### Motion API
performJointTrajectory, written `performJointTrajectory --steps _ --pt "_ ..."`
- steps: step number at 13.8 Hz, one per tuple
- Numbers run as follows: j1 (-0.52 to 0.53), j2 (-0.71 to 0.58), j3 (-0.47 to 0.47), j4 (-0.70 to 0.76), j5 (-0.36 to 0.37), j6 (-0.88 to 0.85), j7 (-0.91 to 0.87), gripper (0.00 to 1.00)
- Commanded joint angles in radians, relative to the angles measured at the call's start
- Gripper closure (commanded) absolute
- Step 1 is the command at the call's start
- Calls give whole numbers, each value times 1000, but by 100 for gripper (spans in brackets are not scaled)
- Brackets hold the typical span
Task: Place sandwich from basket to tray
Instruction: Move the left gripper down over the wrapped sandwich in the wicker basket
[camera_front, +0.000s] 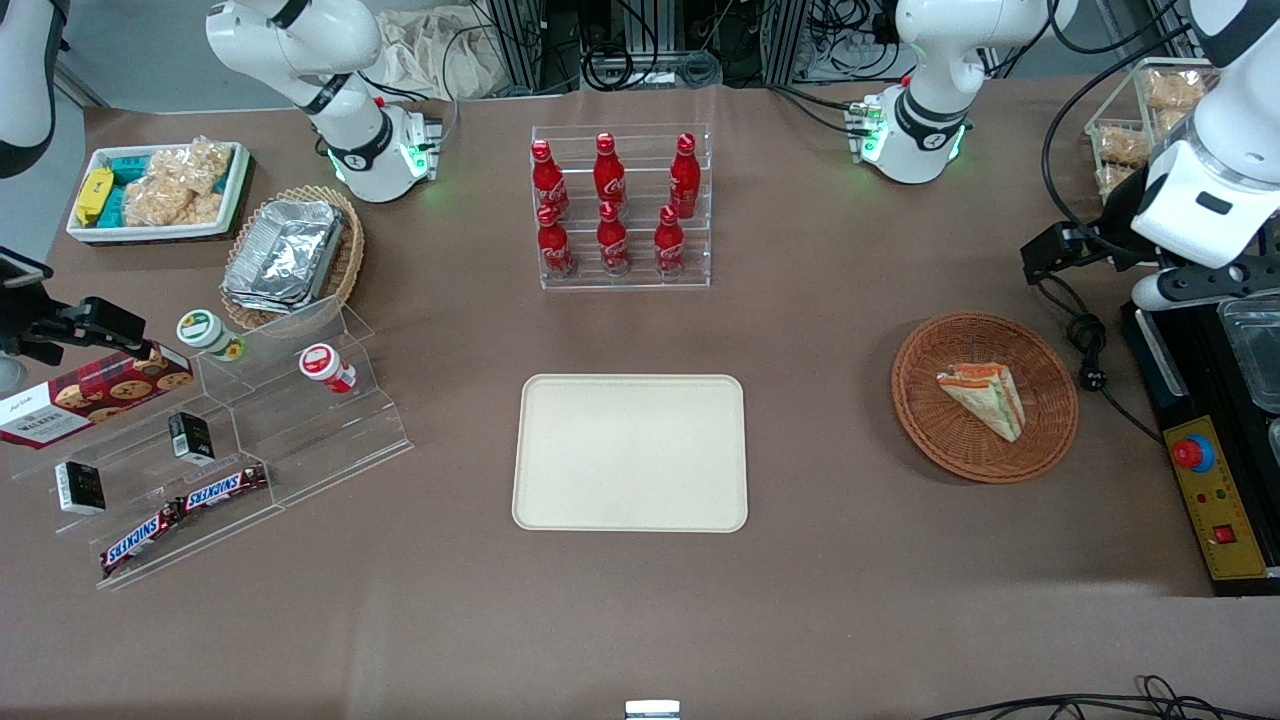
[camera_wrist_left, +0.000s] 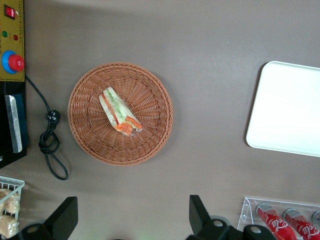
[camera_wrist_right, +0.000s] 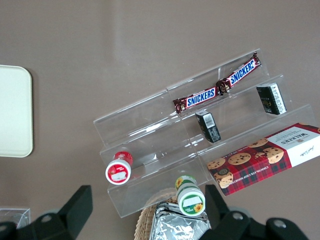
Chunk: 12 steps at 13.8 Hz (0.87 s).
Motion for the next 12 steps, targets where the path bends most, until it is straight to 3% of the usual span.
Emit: performJointTrajectory --steps 1,7,12 --pt "-12 17 5 29 -3 -22 28 0" --pt "30 35 11 -52 -15 2 -85 0" --pt "72 31 14 -333 -6 299 -214 0"
